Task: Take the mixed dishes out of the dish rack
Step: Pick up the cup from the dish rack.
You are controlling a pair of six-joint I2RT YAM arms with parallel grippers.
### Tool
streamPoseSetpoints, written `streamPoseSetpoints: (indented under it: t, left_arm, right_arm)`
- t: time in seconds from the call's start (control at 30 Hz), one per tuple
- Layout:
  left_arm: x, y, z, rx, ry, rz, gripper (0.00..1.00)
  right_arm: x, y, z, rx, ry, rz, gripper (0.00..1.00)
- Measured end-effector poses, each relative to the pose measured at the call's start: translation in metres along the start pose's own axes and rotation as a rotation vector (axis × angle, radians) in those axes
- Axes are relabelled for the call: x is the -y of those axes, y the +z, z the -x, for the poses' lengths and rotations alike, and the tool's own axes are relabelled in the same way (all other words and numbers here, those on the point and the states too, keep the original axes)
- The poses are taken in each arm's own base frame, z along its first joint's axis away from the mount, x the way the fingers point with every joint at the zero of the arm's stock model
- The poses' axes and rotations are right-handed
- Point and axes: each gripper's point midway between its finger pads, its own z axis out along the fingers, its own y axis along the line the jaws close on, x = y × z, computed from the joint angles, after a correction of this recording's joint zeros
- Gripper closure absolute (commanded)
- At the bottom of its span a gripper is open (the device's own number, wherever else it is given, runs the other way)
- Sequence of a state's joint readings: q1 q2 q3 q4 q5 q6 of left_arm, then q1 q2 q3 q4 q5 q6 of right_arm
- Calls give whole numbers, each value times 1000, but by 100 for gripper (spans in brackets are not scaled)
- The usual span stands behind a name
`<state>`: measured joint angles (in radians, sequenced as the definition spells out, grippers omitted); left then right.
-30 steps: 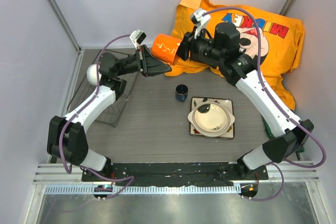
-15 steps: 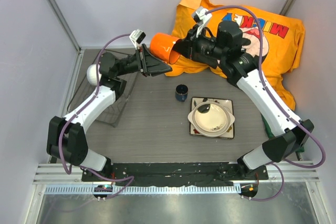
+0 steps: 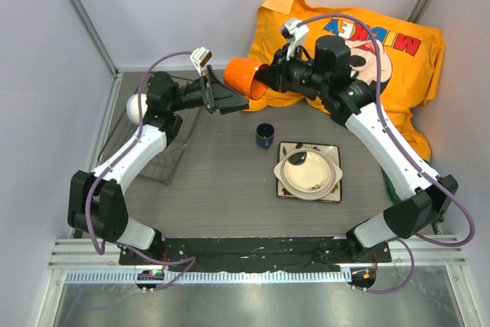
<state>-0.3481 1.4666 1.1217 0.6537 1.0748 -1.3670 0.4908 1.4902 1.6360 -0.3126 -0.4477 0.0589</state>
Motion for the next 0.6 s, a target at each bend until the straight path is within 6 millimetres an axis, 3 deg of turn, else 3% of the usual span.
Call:
streamPoseSetpoints:
  t: [0.2, 0.33, 0.6]
  left_arm:
    - [-30, -12, 5, -1, 34, 119, 0]
    - [-54, -28, 20, 20, 118, 254, 0]
    - [-103, -74, 36, 13, 298, 633, 0]
  right_arm:
    - [14, -18, 9, 16, -15, -69, 99]
    - [28, -29, 5, -8, -23, -146, 99]
    - [46, -47, -33, -162, -58, -252, 99]
